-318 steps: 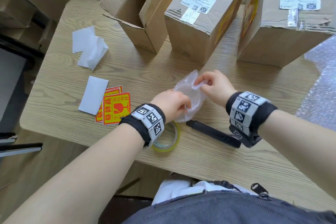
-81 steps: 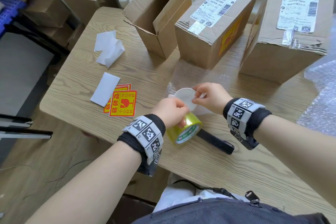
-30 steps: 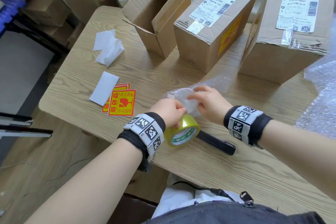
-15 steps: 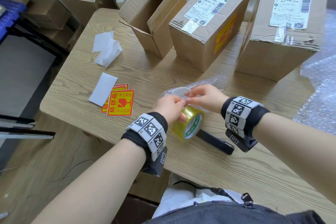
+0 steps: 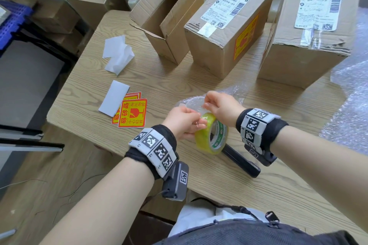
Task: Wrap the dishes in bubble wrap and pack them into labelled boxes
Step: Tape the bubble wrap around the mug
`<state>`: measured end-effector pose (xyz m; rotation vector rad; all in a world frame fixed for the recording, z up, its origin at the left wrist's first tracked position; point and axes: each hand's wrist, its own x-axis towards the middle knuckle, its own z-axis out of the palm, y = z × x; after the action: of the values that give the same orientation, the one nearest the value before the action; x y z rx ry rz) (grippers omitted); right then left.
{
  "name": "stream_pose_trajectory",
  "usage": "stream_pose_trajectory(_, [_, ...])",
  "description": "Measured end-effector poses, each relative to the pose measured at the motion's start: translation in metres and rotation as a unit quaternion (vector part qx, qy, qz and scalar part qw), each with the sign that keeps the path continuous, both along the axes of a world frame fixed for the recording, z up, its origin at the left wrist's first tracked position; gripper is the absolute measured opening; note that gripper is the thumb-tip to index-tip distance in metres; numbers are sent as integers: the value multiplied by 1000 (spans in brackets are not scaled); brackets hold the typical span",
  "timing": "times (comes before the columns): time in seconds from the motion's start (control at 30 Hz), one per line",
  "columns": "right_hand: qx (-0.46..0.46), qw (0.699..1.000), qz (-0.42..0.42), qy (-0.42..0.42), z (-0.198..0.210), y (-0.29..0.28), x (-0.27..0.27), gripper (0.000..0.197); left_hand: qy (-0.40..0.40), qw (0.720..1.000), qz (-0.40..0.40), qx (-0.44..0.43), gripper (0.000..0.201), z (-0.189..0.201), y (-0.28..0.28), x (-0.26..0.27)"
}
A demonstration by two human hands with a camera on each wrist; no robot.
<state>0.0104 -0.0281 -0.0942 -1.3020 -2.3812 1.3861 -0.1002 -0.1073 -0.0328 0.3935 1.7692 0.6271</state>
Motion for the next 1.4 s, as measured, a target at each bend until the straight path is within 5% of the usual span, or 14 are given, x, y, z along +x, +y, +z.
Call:
stream_pose_trajectory(0.37, [22, 999, 26, -23, 6, -6, 2, 17, 105, 989, -104, -20, 8, 10, 7, 2])
stream_pose_trajectory(0.6, [26, 998, 27, -47, 7, -4, -5, 13, 248, 930, -267, -55, 27, 17, 9, 4])
stream_pose_trajectory(0.8, [-16, 999, 29, -29, 7, -3, -6, 14, 135, 976, -159, -57, 17, 10, 0, -5])
stream_pose_trajectory(1.2, [-118, 993, 28, 17, 0, 2, 2, 31, 103, 988, -110, -34, 24, -18, -11, -4])
stream_pose_trajectory(1.4, [-75, 997, 34, 3, -1, -1, 3, 9, 84, 993, -85, -25, 20, -18, -11, -4])
